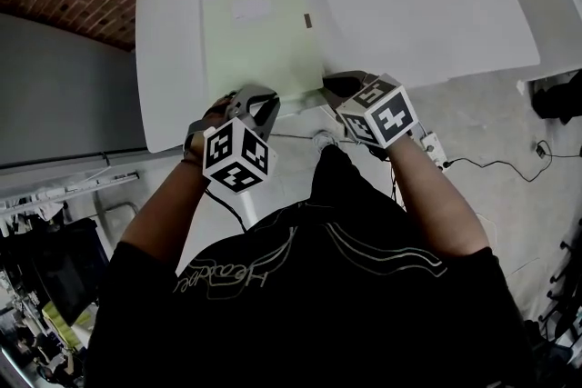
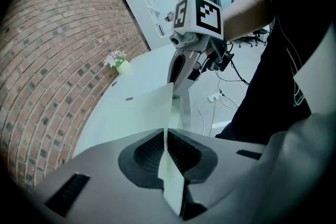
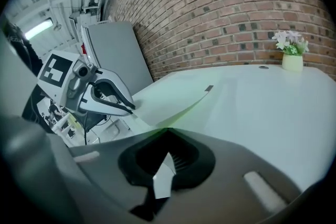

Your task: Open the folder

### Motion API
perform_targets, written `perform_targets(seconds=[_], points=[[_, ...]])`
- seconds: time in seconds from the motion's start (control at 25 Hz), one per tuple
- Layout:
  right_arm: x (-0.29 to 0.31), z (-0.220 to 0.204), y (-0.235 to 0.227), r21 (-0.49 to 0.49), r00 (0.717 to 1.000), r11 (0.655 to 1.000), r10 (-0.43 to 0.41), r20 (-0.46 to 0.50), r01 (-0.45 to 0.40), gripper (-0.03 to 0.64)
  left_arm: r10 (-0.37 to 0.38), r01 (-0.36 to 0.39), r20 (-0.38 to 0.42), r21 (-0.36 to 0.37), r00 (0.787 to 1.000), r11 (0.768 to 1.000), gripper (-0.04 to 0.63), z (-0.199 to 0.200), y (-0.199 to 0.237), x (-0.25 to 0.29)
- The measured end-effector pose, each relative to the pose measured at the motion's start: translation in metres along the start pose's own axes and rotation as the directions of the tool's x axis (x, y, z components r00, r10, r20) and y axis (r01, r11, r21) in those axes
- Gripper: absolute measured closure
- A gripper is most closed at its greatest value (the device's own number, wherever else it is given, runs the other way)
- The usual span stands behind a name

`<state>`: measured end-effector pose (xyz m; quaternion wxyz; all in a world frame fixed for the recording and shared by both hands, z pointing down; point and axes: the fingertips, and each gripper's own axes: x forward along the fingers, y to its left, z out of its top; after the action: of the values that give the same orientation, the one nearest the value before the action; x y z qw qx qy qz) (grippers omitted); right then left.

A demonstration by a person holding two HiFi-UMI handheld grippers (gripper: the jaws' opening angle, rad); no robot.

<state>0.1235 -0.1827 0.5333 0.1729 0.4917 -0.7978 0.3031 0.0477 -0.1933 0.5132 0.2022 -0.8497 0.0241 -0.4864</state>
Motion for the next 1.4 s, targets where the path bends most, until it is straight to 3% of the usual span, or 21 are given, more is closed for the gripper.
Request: perform_targets(seconds=[0.76, 1.4], points=[[0.0007, -0.0029, -0.002, -0.027, 0.999, 0.999, -0.021, -0.039, 0.02, 0.614, -0.031, 0.032, 0.016, -0.057, 0.999, 0.998, 0.574, 0.0022, 0.0026, -0.0016], [0.0006, -0.0047, -0.0038, -0.038, 0.995, 0.998, -0.059, -0.077, 0.056, 0.614, -0.01, 0.013, 0.029, -0.082, 1.0, 0.997, 0.577, 0.0033, 0.0071, -0.006]])
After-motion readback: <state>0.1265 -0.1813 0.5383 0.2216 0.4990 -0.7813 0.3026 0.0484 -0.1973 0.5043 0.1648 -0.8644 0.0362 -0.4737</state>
